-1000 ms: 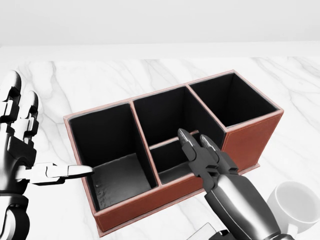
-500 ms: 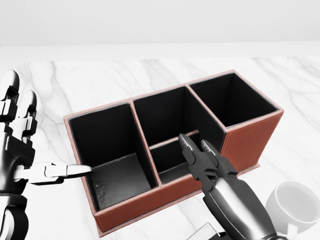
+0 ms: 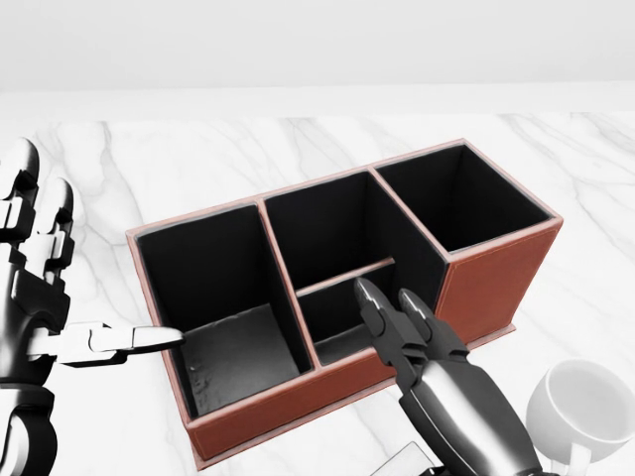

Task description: Pick up the book and place it in the front compartment of the caddy.

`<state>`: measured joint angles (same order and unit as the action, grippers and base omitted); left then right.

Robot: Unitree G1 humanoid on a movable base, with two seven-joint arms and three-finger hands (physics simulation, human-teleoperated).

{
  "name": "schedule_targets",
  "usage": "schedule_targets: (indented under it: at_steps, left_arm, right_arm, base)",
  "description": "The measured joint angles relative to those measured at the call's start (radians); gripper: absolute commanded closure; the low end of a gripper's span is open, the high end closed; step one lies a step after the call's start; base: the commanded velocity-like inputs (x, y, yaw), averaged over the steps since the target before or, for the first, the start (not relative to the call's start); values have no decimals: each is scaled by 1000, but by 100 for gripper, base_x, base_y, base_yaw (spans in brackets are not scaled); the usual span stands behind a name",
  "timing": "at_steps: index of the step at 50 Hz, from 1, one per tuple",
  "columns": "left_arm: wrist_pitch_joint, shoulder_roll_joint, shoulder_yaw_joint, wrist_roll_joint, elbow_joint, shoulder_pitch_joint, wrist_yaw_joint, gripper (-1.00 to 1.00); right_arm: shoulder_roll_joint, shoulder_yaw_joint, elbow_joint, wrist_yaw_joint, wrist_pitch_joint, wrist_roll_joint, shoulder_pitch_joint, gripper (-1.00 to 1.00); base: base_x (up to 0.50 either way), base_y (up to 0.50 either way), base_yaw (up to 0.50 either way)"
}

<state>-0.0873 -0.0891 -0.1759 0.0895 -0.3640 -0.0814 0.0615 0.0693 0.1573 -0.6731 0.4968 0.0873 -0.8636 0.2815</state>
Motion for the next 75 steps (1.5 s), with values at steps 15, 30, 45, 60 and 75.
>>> schedule_targets:
  at_steps: [15,30,45,60,75]
  left_arm:
    - [0,1,2,-3,3,2,1,-95]
    - [0,2,4,-5,5,2,1,-95]
    - [0,3,5,-7,7,3,1,-95]
    - [0,4,8,-10,11,5,2,-95]
    - [0,5,10,-13,11,7,2,-95]
  right_arm:
    - [1,-3,15,-2,-3,-11,5,-100]
    - [3,2,31,-9,-18,-23,10,-100]
    - [2,18,35,-7,-20,-36,1,-100]
    - [3,28,34,6,-23,-51,-14,-100]
    - [3,24,39,17,-41,-64,-26,-100]
  base:
    - [0,0,0]
    - [0,0,0]
    - [0,0,0]
    - [0,0,0]
    - [0,0,0]
